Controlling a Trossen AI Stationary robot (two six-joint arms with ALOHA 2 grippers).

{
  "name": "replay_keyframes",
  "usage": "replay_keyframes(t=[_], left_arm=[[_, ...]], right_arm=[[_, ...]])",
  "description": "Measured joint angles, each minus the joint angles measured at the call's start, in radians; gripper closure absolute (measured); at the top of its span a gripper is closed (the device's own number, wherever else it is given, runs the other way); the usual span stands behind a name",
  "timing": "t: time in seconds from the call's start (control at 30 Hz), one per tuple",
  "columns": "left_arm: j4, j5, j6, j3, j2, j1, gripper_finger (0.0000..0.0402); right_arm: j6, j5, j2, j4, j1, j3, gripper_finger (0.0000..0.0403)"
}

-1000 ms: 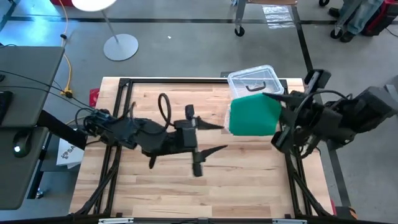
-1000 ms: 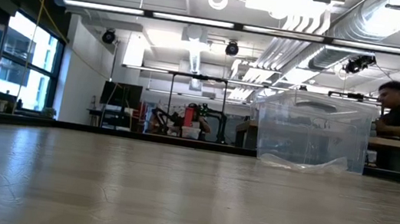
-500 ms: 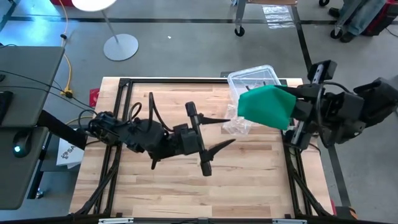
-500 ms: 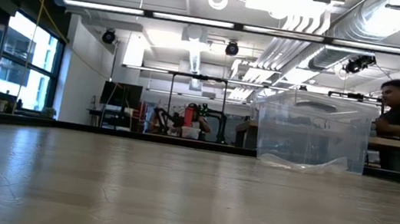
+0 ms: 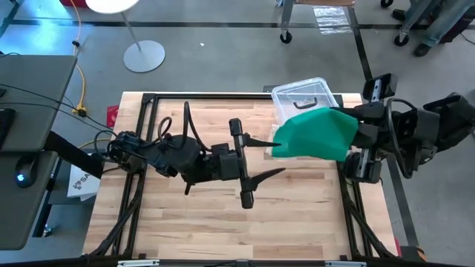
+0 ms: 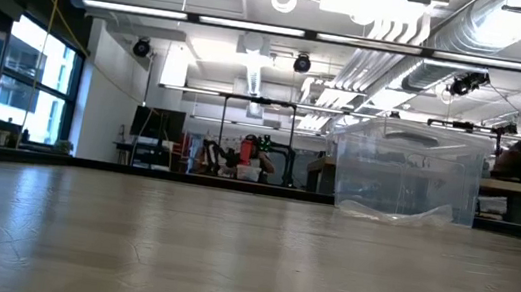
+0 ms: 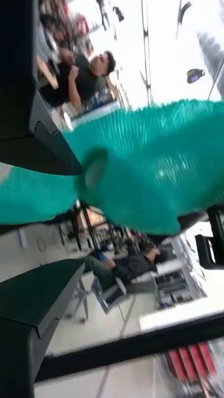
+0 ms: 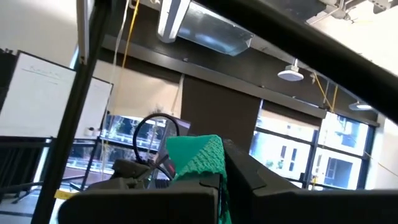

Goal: Roll bandage
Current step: Roll the green bandage

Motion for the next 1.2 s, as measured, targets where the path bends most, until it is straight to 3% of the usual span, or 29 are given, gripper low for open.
replay_keyframes(t=[0.53, 0.87, 1.2], left_arm=[[0.155, 0.011, -0.014, 0.000, 0.064, 0.030, 0.0175], [0.228, 0.163, -0.053, 0.001, 0.063, 0.050, 0.0175], [0.225, 0.212, -0.163, 0.001, 0.063, 0.089, 0.0175]], right_arm=[[0.015, -0.022, 0.001, -0.001, 0.000, 0.000, 0.0403], [0.016, -0.024, 0.001, -0.002, 0.000, 0.000, 0.0403], [0.048, -0.024, 0.001, -0.002, -0.003, 0.000, 0.0403]])
